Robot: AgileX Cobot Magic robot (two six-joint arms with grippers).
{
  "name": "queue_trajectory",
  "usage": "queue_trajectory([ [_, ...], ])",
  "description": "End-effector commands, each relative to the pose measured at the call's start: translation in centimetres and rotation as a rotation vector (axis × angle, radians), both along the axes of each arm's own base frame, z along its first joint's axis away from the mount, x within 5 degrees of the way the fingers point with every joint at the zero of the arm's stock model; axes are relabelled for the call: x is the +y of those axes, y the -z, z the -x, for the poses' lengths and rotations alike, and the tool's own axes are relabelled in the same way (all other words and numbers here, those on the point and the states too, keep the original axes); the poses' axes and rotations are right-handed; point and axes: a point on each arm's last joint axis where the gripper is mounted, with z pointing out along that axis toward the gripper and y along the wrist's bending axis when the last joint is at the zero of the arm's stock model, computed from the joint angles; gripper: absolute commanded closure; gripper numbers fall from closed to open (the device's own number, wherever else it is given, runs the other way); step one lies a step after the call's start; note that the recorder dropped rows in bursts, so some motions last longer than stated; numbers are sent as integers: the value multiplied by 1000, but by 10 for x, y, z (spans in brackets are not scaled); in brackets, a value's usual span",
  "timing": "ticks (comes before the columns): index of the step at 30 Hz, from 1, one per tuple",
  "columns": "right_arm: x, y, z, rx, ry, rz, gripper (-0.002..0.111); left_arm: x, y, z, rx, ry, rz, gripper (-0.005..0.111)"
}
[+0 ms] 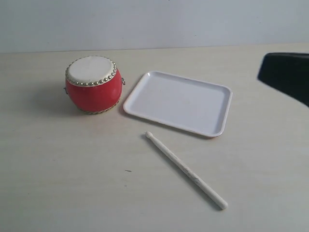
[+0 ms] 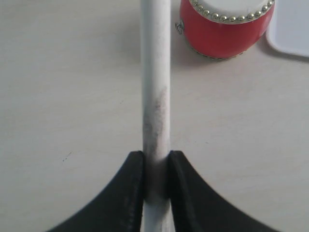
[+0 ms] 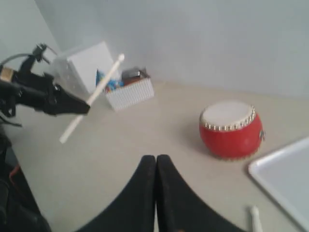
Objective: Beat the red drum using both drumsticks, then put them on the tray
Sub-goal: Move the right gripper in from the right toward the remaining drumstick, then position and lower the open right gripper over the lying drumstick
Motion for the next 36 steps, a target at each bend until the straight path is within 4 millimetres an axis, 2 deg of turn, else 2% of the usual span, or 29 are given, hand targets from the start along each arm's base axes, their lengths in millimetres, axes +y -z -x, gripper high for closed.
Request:
queue_trajectory([
  [1,2,23,-38,198,-68,118,108,1,0,1,-6,0,-9,107],
  [7,5,55,-66,349,-99,242,108,1,0,1,-6,0,-9,107],
  [11,26,67,-73,345,-117,307,108,1,0,1,-6,0,-9,107],
  [17,63,66,-84,366,-114,455,108,1,0,1,-6,0,-9,107],
  [23,89,77,-96,501,-25,693,108,1,0,1,-6,0,-9,107],
  [26,100,82,-97,498,-11,813,108,1,0,1,-6,0,-9,107],
  [28,107,81,-99,481,1,834,108,1,0,1,-6,0,-9,107],
  [32,108,72,-104,462,55,846,108,1,0,1,-6,0,-9,107],
  [36,100,72,-100,534,65,943,108,1,0,1,-6,0,-9,107],
])
